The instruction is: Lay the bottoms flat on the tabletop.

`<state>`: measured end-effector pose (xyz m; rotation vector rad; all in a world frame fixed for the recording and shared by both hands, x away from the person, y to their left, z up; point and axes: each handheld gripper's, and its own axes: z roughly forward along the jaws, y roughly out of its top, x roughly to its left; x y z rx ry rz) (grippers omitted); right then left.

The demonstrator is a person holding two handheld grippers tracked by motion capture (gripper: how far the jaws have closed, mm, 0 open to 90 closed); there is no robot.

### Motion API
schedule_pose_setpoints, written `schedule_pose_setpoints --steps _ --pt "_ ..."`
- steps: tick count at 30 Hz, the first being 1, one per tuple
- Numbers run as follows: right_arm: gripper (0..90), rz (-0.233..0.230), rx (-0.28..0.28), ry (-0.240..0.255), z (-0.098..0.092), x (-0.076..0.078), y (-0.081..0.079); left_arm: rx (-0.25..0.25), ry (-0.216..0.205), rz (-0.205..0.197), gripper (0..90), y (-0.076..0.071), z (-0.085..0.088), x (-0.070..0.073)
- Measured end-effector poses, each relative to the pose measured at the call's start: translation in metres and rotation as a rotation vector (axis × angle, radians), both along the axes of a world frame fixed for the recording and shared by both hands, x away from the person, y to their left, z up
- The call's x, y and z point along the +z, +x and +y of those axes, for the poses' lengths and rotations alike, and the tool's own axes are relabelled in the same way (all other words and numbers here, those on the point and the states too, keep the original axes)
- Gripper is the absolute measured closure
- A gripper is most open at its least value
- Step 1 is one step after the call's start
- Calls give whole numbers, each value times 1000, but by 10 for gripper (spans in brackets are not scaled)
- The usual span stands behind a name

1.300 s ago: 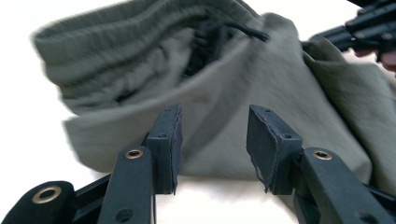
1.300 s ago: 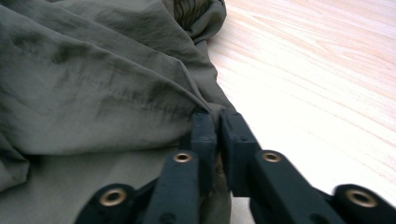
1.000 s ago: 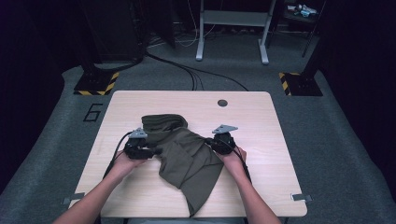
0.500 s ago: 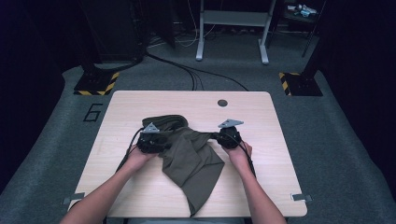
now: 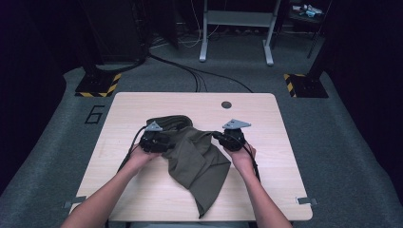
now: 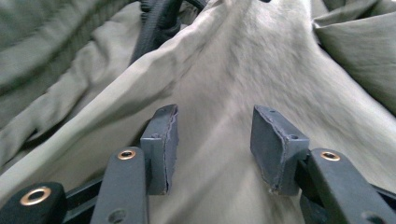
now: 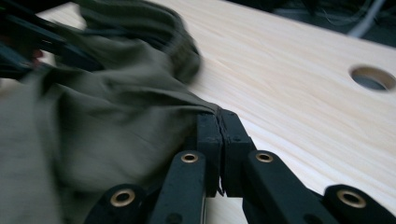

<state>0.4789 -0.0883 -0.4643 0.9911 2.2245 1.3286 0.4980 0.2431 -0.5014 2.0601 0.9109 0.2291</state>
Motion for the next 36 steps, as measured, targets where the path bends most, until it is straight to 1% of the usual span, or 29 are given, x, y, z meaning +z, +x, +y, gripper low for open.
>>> schedule_pose_setpoints --steps 2,3,4,5,6,8,9,10,13,14,15,16,17,18,19,20,21,22,23,24,25,26,27,29,30,31,32,35,36 --pt "877 -4 32 15 9 2 -7 10 -14 5 505 -4 8 5" --pt "877 -2 42 19 13 3 -11 1 -4 -1 501 -4 13 7" --pt "877 -2 42 19 13 3 -11 9 -4 -2 501 -6 16 9" --pt "877 9 68 29 23 2 -16 14 -2 0 498 -7 19 10" --pt "877 9 68 29 23 2 -16 16 9 -14 498 -7 23 11" --pt "878 30 97 37 36 1 -23 36 5 -18 487 -9 29 11" --pt "878 36 105 43 41 0 -25 49 1 -28 487 -9 32 11" --pt "878 36 105 43 41 0 -25 58 -6 -25 487 -10 36 11" --pt "878 54 131 48 54 -2 -29 93 5 -36 487 -12 44 9" --pt "878 72 140 54 60 -3 -32 143 6 -31 479 -13 50 9" --pt "878 67 151 54 64 -4 -32 143 6 -31 470 -13 50 9" --pt "878 67 151 54 64 -4 -32 167 11 -42 470 -14 52 9" --pt "877 74 159 56 70 -5 -35 192 4 -43 456 -15 55 9" --pt "878 78 160 61 74 -5 -36 246 -1 -46 451 -17 60 8" --pt "878 82 164 69 78 -6 -38 246 -1 -46 444 -17 60 8" --pt "878 82 172 73 80 -6 -39 269 4 -55 435 -17 62 7" --pt "878 91 180 79 84 -6 -41 307 21 -53 421 -17 65 6" --pt "878 91 180 79 84 -6 -41 333 21 -50 421 -17 67 5" --pt "878 96 191 83 90 -6 -45 372 -1 -48 414 -17 70 4" --pt "877 91 208 77 94 -6 -46 391 -21 -40 412 -17 75 3" --pt "877 80 222 71 97 -5 -47 407 -26 -41 407 -17 78 2" --pt "877 80 222 71 97 -5 -47 419 -21 -43 407 -17 82 1" --pt "877 81 244 69 106 -5 -50 431 -14 -43 405 -17 88 0" --pt "878 88 247 70 110 -4 -52 437 -10 -46 396 -17 90 -1" --pt "877 101 253 66 113 -4 -54 445 -2 -46 396 -18 93 -2" --pt "877 95 269 62 117 -6 -54 456 7 -56 394 -18 96 -2" --pt "878 107 271 68 122 -7 -57 459 9 -60 394 -17 98 -3" --pt "877 118 307 74 138 -13 -62 477 -7 -62 392 -18 105 -1" --pt "877 118 307 74 138 -13 -62 479 -8 -66 392 -18 106 -1"
